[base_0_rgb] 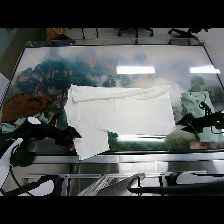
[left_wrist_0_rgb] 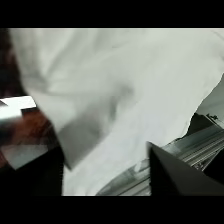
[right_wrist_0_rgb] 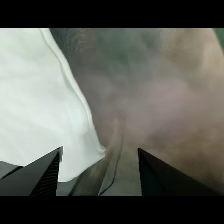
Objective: Fold the shirts.
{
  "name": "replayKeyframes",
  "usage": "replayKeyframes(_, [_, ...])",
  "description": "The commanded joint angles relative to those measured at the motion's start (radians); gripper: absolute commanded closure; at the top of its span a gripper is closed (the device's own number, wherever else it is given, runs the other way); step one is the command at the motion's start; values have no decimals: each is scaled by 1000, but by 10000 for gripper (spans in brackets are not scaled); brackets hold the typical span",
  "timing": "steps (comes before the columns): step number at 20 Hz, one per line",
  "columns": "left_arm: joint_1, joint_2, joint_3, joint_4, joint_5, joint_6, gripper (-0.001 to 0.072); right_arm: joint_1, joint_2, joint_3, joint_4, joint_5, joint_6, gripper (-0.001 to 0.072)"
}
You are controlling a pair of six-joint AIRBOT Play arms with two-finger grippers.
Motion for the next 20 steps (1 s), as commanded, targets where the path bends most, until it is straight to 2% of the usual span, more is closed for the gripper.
replayKeyframes(1, [-72,-49,10,-77,107,63,569,0,-14,-2,2,10,2,166])
replayKeyframes(2, [-87,-57,32,-75,104,71,691,0,-18,-4,2,14,-2,166])
replayKeyframes(4, [-104,-50,66,-74,92,73,692,2,-21,-24,11,12,-27,168])
replayKeyframes(6, [-105,-16,87,-72,87,73,692,20,-21,-42,19,-6,-47,232])
replayKeyframes(8, [-95,38,90,-70,88,73,693,54,-21,-45,35,-2,-54,245])
replayKeyframes(10, [-80,85,90,-40,84,69,692,103,-21,-45,42,19,-55,419])
replayKeyframes(12, [-58,123,83,-22,60,62,692,150,-21,-45,82,69,-81,557])
replayKeyframes(13, [-43,143,73,-21,46,62,692,169,-21,-45,109,91,-89,671])
replayKeyframes(15, [-10,201,42,-18,-3,61,693,182,-14,-45,137,120,-81,686])
replayKeyframes(17, [23,288,10,57,-70,15,693,174,16,-45,46,126,22,686])
replayKeyframes(20, [56,448,-26,219,-182,-95,693,174,101,-45,-240,216,238,686])
